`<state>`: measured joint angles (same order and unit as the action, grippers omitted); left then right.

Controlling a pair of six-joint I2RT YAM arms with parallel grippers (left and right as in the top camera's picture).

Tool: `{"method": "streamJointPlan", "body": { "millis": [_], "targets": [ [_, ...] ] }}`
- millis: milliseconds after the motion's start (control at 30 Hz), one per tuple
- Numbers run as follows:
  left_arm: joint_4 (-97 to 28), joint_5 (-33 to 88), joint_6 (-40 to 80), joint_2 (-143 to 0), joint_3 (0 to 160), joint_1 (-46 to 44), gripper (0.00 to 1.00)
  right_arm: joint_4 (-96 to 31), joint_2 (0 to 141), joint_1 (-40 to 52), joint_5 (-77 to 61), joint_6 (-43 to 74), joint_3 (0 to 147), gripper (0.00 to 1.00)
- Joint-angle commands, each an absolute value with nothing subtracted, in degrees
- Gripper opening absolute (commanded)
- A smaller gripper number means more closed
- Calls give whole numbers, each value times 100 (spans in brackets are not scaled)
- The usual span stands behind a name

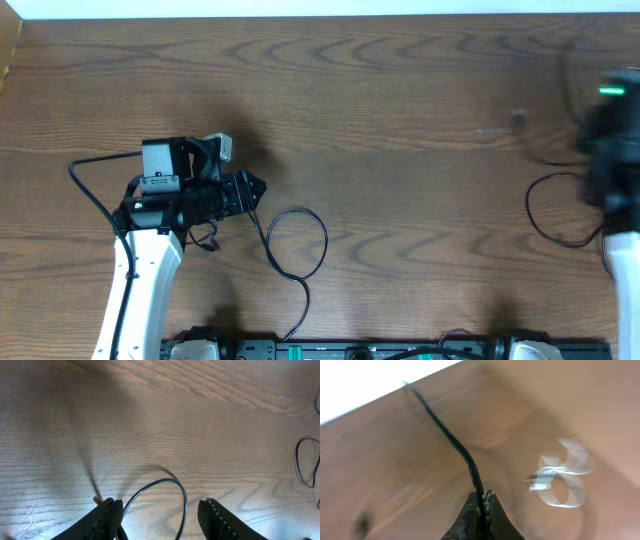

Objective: Untangle cables

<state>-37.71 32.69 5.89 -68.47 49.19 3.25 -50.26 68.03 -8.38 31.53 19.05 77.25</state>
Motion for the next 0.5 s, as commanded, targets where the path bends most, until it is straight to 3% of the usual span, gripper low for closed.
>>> {"method": "streamJointPlan", "body": {
  "millis": [0,200,467],
  "targets": [
    [-3791,3301,493,-6860,4897,307,54,-4984,6663,-2265,3618,1754,7800,1],
    [-3795,3304,495,-6860,4897,307,54,-5345,6941,-3983,1238,2189,7756,1],
    [-3820,3301,493,-6860,4897,307,54,-5358,8254,-4265,237,1909,7660,1]
  ]
}}
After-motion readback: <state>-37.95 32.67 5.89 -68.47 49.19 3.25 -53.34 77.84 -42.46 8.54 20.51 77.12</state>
